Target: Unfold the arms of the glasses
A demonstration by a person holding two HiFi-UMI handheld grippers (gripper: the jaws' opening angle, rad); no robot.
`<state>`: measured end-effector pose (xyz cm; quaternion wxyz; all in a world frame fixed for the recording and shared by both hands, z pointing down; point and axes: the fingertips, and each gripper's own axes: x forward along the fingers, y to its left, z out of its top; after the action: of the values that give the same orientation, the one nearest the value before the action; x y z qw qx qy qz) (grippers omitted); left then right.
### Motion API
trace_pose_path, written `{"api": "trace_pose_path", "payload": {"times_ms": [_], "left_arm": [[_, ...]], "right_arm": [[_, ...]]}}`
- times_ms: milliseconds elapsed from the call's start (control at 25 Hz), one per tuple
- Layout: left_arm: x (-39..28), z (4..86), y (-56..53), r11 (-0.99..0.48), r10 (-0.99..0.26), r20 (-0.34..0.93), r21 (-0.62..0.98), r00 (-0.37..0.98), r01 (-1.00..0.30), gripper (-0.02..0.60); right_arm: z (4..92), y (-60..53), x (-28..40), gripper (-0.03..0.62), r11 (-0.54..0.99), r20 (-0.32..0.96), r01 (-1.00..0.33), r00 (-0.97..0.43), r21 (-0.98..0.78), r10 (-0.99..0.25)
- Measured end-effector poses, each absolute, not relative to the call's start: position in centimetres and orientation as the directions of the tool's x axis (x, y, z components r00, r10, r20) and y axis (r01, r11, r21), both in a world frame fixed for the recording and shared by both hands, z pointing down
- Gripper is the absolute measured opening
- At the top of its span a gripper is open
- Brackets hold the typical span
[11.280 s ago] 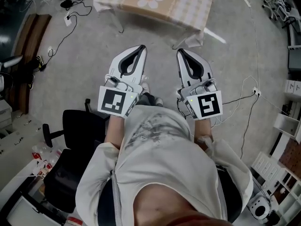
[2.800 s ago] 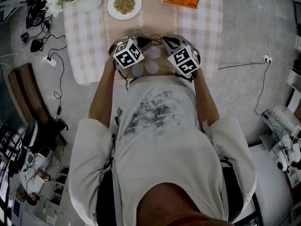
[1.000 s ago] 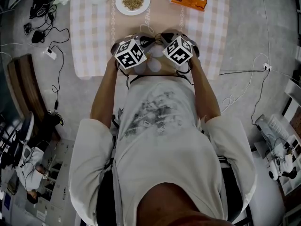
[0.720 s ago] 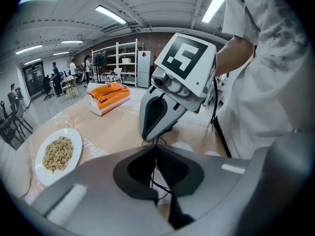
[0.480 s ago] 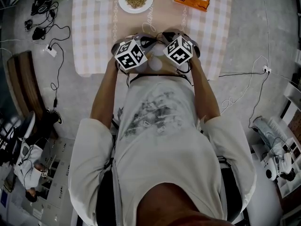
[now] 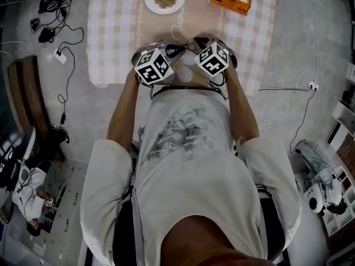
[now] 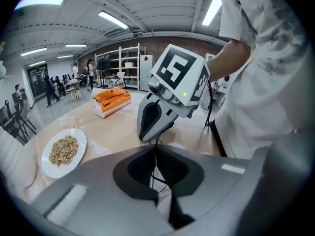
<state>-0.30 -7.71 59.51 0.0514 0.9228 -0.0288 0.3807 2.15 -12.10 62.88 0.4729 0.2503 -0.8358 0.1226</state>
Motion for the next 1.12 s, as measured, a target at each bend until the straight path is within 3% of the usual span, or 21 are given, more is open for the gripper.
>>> {"api": "trace_pose_path", "payload": {"times_ms": [1120], "left_arm": [[-4.1, 57.5, -8.2, -0.959, -0.156, 0.651, 0.079, 0.743, -0.271, 0.011]], "right_arm": [[62.9, -12.4, 1.8, 0.015, 0.829, 0.849, -0.548, -0.382, 0.110, -0.365]]}}
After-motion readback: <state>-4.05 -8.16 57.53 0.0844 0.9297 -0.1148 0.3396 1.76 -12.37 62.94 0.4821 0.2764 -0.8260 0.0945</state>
